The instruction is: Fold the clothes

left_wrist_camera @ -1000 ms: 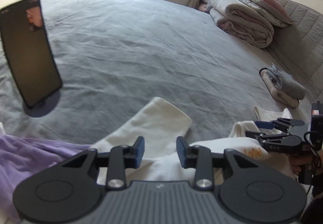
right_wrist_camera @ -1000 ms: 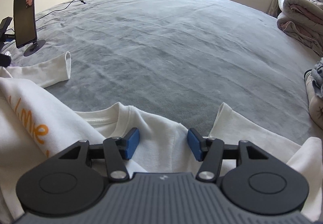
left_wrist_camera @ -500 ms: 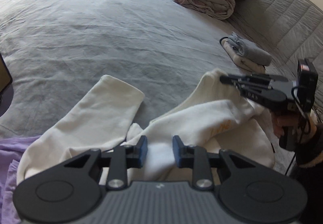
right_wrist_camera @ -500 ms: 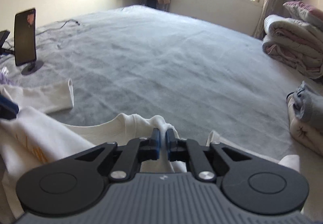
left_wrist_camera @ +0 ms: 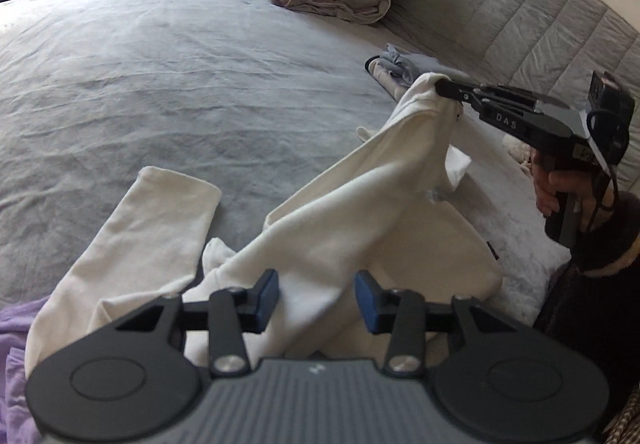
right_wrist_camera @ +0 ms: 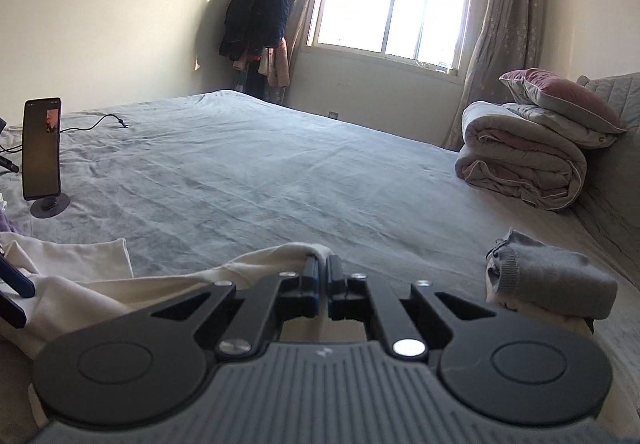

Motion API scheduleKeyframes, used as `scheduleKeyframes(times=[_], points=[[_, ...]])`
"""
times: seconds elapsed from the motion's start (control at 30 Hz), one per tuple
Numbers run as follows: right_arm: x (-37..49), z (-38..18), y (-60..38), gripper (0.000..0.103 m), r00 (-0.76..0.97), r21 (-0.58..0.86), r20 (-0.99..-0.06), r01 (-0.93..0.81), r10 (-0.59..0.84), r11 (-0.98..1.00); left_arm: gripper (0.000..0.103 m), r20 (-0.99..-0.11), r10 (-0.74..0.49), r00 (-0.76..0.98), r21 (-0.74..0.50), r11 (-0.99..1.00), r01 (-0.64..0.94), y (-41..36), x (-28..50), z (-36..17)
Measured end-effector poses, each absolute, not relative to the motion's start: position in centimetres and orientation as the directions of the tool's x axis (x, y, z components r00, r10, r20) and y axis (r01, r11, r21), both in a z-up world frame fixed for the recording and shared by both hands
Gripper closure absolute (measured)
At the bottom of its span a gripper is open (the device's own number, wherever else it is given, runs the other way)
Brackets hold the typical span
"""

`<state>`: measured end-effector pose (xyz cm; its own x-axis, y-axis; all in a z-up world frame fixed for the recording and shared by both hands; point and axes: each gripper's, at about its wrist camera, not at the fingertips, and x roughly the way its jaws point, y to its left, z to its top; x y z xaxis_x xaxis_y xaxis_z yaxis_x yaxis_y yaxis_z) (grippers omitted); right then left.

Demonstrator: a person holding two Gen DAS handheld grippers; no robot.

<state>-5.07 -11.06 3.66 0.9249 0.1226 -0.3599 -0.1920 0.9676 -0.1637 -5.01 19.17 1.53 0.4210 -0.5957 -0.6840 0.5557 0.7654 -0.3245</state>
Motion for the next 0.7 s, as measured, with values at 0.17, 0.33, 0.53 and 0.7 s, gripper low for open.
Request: scheduleKeyframes(times=[0.17, 0.33, 0.53, 0.7], points=[[-5.4, 4.1, -11.3, 0.099, 0.946, -0.175, -0.31, -0.152, 0.092, 0.973, 0.059, -0.595, -0.616, 0.516, -0.451, 0.787, 0.421, 22.2, -3.4, 2.3], [-5.4, 4.2, -11.5, 0.099, 0.947, -0.189, -0.313, -0.137, 0.072, 0.972, 0.059, -0.603, -0.573, 0.555, -0.529, 0.808, 0.259, 23.7, -0.9, 1.3], [-5.4, 4.4, -11.9, 0.099, 0.948, -0.207, -0.315, -0.118, 0.048, 0.971, 0.061, -0.673, -0.556, 0.488, -0.549, 0.817, 0.174, 23.3, 0.8, -0.7], [-4.8, 3.9, -12.1, 0.098, 0.93, -0.224, -0.368, -0.108, 0.018, 0.968, 0.061, -0.695, -0.581, 0.424, -0.477, 0.813, 0.333, 21.0, -0.6, -0.4]])
